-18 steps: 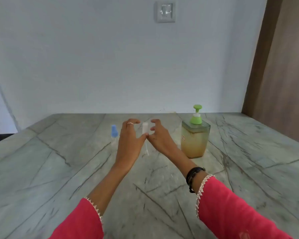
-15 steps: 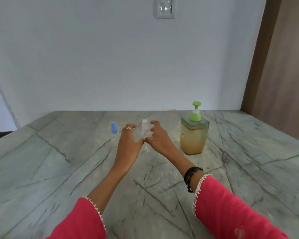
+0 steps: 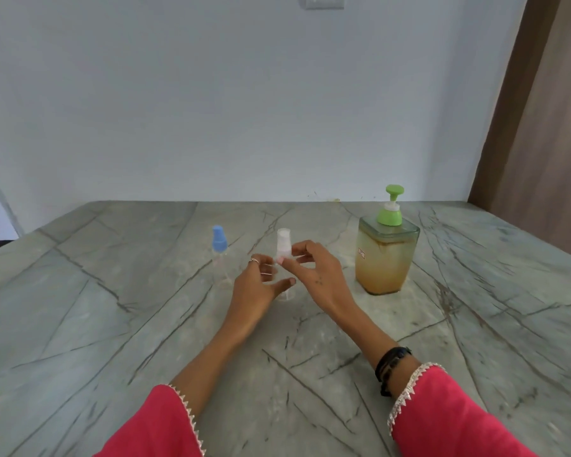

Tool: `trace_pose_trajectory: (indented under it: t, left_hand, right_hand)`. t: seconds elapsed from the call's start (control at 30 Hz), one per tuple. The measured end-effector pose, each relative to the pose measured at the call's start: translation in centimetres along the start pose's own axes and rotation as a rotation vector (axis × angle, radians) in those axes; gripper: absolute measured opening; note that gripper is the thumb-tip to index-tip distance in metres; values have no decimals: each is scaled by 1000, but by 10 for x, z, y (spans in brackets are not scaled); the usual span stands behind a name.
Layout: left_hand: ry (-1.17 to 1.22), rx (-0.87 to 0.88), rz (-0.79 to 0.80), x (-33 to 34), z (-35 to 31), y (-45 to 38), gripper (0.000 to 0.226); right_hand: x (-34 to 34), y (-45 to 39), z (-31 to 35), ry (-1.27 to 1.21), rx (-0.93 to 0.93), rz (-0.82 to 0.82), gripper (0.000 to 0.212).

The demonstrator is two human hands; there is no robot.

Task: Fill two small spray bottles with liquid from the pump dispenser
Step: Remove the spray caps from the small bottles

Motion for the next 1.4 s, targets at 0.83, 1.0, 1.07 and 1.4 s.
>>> trace_pose_trajectory:
  t: [0.83, 1.0, 1.07, 1.4]
  left_hand:
    - [153, -9, 132, 15, 2, 4, 45]
    - [122, 0, 142, 17, -1, 6, 42]
    - [127, -11, 147, 17, -1, 6, 43]
    - [187, -48, 174, 19, 3, 5, 42]
  right_hand:
    - [-5, 6, 0, -356, -105, 32, 48]
    - [-11, 6, -4, -219, -67, -119, 70]
    - [-13, 5, -2, -229, -96, -128, 67]
    - [-6, 4, -2, -333, -116, -9, 62]
Point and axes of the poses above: each hand's wrist, its own y-axis away from the middle knuckle, its own x-axis out of the palm, z = x × y, the point moved 7 cm from there along -y, towards the middle knuckle, and after that the axes turned 5 degrees about y, right-handed, at the moved point
